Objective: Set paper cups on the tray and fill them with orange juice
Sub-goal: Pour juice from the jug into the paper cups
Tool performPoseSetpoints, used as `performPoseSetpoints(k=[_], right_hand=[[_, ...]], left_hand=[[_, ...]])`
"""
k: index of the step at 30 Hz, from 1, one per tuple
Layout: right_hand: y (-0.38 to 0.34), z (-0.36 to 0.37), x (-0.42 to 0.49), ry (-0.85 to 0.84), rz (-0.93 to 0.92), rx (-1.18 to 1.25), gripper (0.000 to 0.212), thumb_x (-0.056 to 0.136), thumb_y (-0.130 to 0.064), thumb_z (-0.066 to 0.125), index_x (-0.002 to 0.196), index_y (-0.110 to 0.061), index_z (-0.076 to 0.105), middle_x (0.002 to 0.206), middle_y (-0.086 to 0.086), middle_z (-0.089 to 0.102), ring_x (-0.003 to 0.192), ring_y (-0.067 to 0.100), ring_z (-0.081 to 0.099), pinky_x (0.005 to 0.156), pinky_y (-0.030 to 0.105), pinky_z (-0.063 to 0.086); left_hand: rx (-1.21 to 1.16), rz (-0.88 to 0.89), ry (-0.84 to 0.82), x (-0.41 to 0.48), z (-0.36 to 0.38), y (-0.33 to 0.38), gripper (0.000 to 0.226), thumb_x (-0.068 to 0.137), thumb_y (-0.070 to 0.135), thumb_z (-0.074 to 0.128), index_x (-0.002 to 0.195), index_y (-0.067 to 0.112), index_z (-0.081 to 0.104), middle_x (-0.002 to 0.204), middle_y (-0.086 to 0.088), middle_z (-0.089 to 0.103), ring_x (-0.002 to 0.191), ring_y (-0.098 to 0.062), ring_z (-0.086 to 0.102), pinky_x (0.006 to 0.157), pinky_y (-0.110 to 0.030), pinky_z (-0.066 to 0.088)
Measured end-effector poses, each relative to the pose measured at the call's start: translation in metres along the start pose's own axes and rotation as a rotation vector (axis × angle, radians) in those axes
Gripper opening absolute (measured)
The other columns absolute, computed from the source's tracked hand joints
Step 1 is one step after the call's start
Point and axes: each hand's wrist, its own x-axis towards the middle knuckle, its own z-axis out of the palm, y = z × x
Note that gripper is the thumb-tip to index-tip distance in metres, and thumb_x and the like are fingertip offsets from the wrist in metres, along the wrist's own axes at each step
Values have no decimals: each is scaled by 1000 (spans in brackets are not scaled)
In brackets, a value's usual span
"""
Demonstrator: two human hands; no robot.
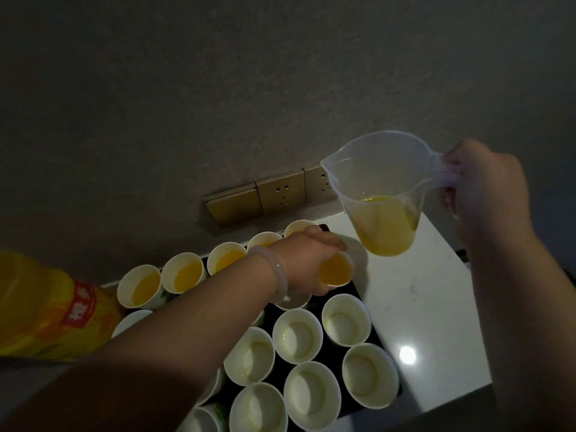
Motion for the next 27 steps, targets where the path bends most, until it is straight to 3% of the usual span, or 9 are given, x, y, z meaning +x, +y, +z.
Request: performPoseSetpoints(k=[5,9,16,20,24,27], right_hand=[[3,0,0,0,13,41,25,82,-11,48,57,-7,50,35,-6,41,34,9,33,35,15,23],[8,2,1,5,11,38,16,81,-12,49,68,-2,53,36,-4,35,36,12,28,36,14,20],[14,3,0,20,11,118,19,79,-9,50,60,-7,47,37,-5,35,37,12,27,38,19,19],[13,3,-1,23,-3,83,21,81,-7,49,60,-6,48,34,-7,36,35,9,30,35,18,22],[15,3,-3,10,-4,70,24,82,-9,49,59,-6,47,33,-7,36,35,9,30,35,17,21],[15,6,-6,9,11,82,27,83,-11,49,56,-7,47,34,-8,38,35,8,32,36,15,23]], left_hand=[[121,53,-24,4,5,1,72,78,32,70,142,24,38,145,6,39,135,-19,27,108,-31,24],[207,78,-32,5,6,1,73,79,33,69,143,24,36,145,5,38,133,-19,26,108,-32,20],[234,58,-50,3,6,-5,79,81,37,68,148,27,28,154,7,27,144,-17,10,114,-36,14],[142,36,-11,-3,11,-11,80,79,42,70,147,29,30,153,13,26,144,-15,9,114,-40,19],[-52,-38,112,-21,5,-15,70,84,40,66,145,27,36,151,11,31,142,-11,16,114,-35,24],[-124,-202,287,-43,-2,-14,59,88,42,60,141,25,40,142,6,43,132,-13,31,105,-27,31]])
